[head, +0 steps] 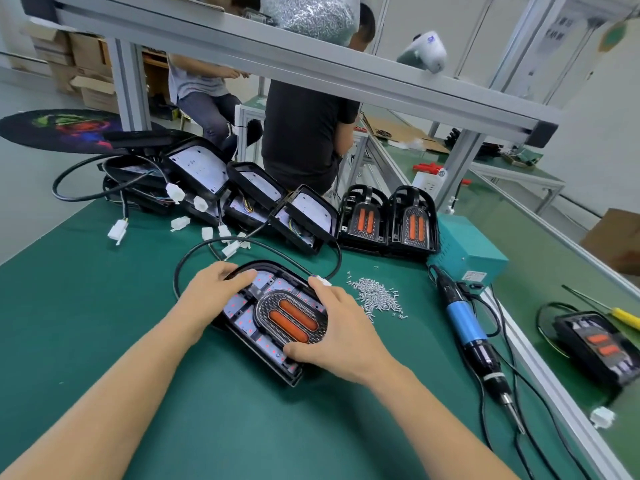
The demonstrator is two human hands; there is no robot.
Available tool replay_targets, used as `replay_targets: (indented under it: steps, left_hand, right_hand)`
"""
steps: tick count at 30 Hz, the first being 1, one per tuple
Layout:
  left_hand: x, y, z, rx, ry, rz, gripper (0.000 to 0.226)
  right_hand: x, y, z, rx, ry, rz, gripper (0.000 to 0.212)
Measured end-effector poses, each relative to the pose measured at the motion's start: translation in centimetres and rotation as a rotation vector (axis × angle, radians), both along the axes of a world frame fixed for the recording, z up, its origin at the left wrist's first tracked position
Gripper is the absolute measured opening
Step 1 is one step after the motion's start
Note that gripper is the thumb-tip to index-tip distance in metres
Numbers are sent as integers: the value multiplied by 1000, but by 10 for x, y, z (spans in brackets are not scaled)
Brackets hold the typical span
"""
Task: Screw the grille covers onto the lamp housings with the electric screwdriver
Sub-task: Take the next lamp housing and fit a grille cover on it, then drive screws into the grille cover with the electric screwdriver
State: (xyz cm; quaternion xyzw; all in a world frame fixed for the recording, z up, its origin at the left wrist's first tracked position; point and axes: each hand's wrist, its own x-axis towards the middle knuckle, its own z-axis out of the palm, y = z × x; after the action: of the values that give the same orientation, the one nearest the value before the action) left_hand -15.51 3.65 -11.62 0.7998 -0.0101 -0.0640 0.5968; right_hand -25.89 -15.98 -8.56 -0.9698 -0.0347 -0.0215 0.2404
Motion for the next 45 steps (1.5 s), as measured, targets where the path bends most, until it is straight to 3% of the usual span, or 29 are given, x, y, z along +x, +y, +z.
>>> replay_targets:
  steps: [4, 6, 10, 14, 18, 21, 24, 28, 32, 35, 41, 45]
  left_hand:
    - [8, -8, 2, -110, 53, -60, 5]
    - [14, -8, 5, -66, 50, -81, 2]
    - [20, -10, 4, 194, -47, -95, 29]
    - [19, -10, 9, 311, -103, -134, 30]
    - [17, -20, 31, 588, -344, -36, 33]
    - [6, -51, 57, 515, -525, -92, 7]
    - [0, -95, 77, 485, -416, -348, 9]
    - [4, -146, 71, 789, -261, -630, 8]
    - [3, -168, 54, 1050, -180, -689, 27]
    - [4, -174, 50, 1092, -168, -690, 34]
    - [0, -180, 46, 1136, -218, -654, 35]
    - [0, -183, 43, 1159, -249, -638, 31]
  right_hand:
    - [-4, -7, -6, 104, 2, -15, 98]
    - [-7, -16, -8, 175, -1, -38, 88]
    - [-17, -58, -7, 164, -126, -218, 62]
    - [-27, -124, -4, 13, -194, -571, 51]
    - [-38, -176, -6, -173, -39, -780, 38]
    - [-38, -189, -11, -198, 135, -784, 26]
    - [-35, -192, -16, -168, 156, -768, 29]
    - [-29, -194, -16, -162, 148, -782, 48]
    - [-21, -196, -16, -222, 153, -779, 50]
    - [-17, -200, -16, -237, 167, -756, 37]
    - [-16, -200, -3, 97, 84, -755, 35]
    - [-14, -184, 24, 698, 6, -722, 18]
